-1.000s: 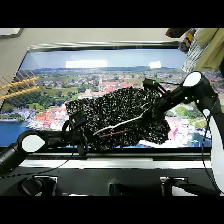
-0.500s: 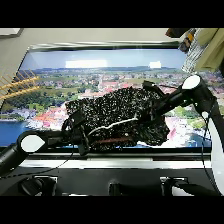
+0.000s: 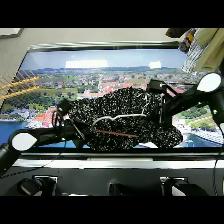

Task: Fold the clothes and pants, and hang the long-sleeved shirts on hangers.

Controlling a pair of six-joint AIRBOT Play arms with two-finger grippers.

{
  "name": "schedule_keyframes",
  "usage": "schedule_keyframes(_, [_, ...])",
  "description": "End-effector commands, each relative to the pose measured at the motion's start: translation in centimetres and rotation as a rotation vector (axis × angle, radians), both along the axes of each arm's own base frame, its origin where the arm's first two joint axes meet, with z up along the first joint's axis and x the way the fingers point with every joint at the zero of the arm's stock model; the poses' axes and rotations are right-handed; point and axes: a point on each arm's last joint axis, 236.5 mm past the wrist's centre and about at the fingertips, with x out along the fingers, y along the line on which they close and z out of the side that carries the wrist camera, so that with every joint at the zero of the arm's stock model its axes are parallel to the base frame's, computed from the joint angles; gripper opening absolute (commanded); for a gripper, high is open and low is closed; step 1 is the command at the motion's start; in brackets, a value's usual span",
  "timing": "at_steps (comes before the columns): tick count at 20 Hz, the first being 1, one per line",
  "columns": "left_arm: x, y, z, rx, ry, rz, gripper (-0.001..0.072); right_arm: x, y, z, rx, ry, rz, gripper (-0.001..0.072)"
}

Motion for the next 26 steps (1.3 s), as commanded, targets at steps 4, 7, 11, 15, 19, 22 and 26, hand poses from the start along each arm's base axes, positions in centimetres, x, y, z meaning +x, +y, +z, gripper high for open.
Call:
schedule_keyframes(4, [4.0, 9.7, 0.2, -0.187, 0.338, 0.623, 0.0557, 0.9, -1.6, 1.9, -0.050, -0.089, -0.145, 0.0032])
schedule_keyframes(7, [4.0, 9.1, -1.3, -0.208, 0.447, 0.670, 0.0556, 1.4, -1.7, 2.1, -0.046, -0.094, -0.191, 0.0032])
schedule_keyframes(11, [2.1, 3.5, -5.6, -0.150, 0.629, 0.612, 0.0555, 2.0, -1.9, 2.1, -0.044, -0.094, -0.250, 0.0032])
schedule_keyframes(15, [2.2, -4.1, -6.7, -0.136, 0.591, 0.490, 0.0555, 2.3, -2.0, 2.2, -0.041, -0.096, -0.275, 0.0032])
schedule_keyframes(19, [3.2, -9.0, -7.7, -0.050, 0.411, 0.361, 0.0553, 2.4, -2.0, 2.2, -0.040, -0.096, -0.275, 0.0033])
schedule_keyframes(22, [4.1, -11.1, -9.1, -0.002, 0.351, 0.318, 0.0549, 2.4, -2.0, 2.2, -0.040, -0.098, -0.277, 0.0033])
schedule_keyframes(26, [5.7, -12.3, -10.8, 0.020, 0.328, 0.316, 0.0530, 2.4, -2.0, 2.2, -0.039, -0.098, -0.277, 0.0033])
